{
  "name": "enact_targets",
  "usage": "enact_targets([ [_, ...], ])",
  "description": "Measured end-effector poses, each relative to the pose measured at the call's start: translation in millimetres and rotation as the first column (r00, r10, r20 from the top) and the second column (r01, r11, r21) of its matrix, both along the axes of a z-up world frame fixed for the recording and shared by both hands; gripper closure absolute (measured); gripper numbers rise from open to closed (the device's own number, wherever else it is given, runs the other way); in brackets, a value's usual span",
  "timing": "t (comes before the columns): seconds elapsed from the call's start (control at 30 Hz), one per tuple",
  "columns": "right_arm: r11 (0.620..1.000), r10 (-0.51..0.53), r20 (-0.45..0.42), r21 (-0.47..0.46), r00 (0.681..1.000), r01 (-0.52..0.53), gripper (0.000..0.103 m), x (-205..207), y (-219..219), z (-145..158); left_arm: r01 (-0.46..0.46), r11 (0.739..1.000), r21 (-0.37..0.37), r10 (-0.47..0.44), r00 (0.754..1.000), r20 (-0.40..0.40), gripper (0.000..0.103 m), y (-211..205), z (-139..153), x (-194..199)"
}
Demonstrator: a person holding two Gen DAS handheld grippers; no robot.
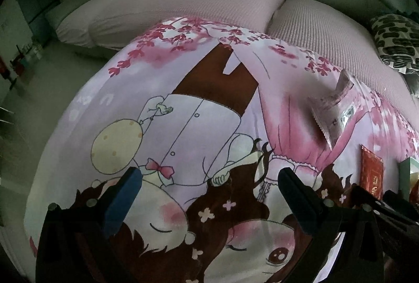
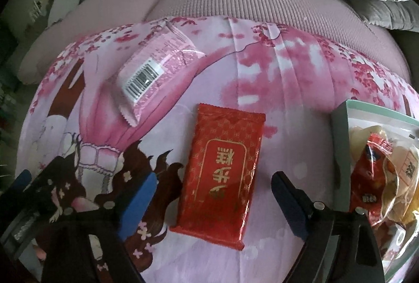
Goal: Organize snacks
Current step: 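Grasp the pink barcode pack with the left gripper while the right grasps the red gold-print pack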
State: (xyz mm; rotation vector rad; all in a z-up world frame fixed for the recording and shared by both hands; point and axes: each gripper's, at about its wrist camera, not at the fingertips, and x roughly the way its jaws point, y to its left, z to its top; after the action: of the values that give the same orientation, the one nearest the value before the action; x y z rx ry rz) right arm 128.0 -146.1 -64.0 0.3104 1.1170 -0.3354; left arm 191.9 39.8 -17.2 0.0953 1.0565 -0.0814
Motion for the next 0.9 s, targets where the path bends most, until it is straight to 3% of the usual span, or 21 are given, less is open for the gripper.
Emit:
enact_targets([
  [0.3,1.0,-0.031,-0.013,0.0,0.999,0.031,0.026,4.9,-11.4,-5.9,0.033,0.999,-0.025,-0.033,0.999,-0.009,0.0,-8.3,-3.4,-0.2],
  [0.47,0.999,-0.043,-0.01,0.006,0.999,0.043,0.043,3.6,-24.7,-0.9,0.076,0.995,-0.06,-0.077,0.997,-0.008,0.0,-19.2,-1.0,3.5],
  [0.53,0.999,-0.046,-0.006,0.019,0.999,0.046,0.045,3.8,-30.2,0.4,0.118,0.991,-0.069,-0.118,0.993,0.002,0.0,-28.7,2.3,5.5],
  [0.7,0.998,-0.052,0.003,0.032,0.999,0.052,0.049,4.9,-37.7,1.8,0.253,0.963,-0.094,-0.251,0.967,0.034,0.0,-63.8,14.7,13.7],
  [0.9,0.998,-0.047,0.014,0.045,0.999,0.046,0.05,9.7,-41.3,0.8,0.425,0.905,-0.009,-0.423,0.903,0.078,0.0,-112.8,24.8,26.4],
])
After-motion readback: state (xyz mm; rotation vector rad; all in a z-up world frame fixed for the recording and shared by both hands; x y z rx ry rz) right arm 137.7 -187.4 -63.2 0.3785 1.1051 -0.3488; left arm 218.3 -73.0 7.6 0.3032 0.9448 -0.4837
